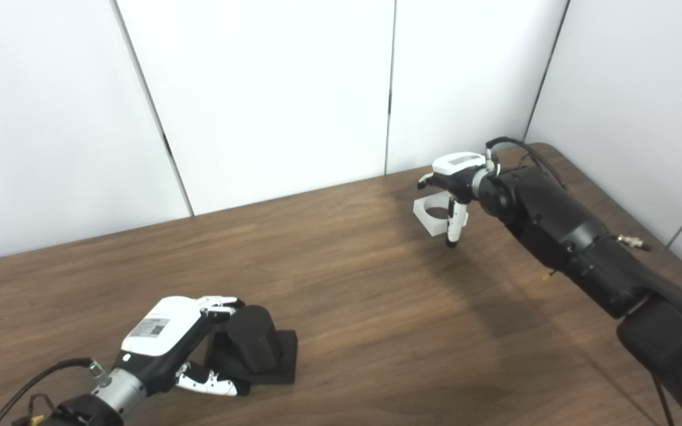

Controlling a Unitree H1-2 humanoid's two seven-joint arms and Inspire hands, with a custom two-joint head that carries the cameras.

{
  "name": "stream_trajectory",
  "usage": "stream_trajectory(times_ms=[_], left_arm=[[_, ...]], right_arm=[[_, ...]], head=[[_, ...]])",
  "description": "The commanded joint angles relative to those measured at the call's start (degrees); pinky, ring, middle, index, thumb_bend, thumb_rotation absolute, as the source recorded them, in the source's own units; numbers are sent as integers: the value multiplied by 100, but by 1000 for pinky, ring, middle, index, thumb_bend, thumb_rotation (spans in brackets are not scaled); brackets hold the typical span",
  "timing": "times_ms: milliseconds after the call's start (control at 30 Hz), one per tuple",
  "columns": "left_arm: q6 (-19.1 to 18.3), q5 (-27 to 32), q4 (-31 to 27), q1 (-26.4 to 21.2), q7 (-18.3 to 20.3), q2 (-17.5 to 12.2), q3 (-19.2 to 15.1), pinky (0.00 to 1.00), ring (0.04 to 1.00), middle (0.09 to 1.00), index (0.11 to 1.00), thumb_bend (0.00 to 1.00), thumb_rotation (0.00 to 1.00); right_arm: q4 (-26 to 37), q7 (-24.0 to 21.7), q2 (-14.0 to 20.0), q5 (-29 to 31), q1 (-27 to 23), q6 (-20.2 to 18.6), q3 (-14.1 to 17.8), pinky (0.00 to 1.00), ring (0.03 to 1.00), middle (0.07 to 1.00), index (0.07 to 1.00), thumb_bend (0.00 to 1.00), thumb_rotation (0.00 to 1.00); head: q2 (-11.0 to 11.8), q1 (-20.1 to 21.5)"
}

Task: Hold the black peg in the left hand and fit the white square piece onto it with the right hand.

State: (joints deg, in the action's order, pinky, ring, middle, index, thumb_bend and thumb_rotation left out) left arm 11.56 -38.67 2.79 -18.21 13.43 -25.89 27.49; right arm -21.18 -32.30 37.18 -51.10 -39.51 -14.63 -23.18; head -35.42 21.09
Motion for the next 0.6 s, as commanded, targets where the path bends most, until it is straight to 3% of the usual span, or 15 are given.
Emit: stream_trajectory(times_ms=[0,567], left_arm=[[-32,-241,20,248,367,-204,141,796,850,846,490,523,56],[-120,-193,-122,315,408,-244,114,803,850,848,490,523,56]], right_arm=[[-95,268,88,-79,-355,151,5,770,894,914,848,830,140],[-727,757,-96,-115,-375,171,-235,718,860,876,788,736,143]], head=[[-3,2],[-52,-48]])
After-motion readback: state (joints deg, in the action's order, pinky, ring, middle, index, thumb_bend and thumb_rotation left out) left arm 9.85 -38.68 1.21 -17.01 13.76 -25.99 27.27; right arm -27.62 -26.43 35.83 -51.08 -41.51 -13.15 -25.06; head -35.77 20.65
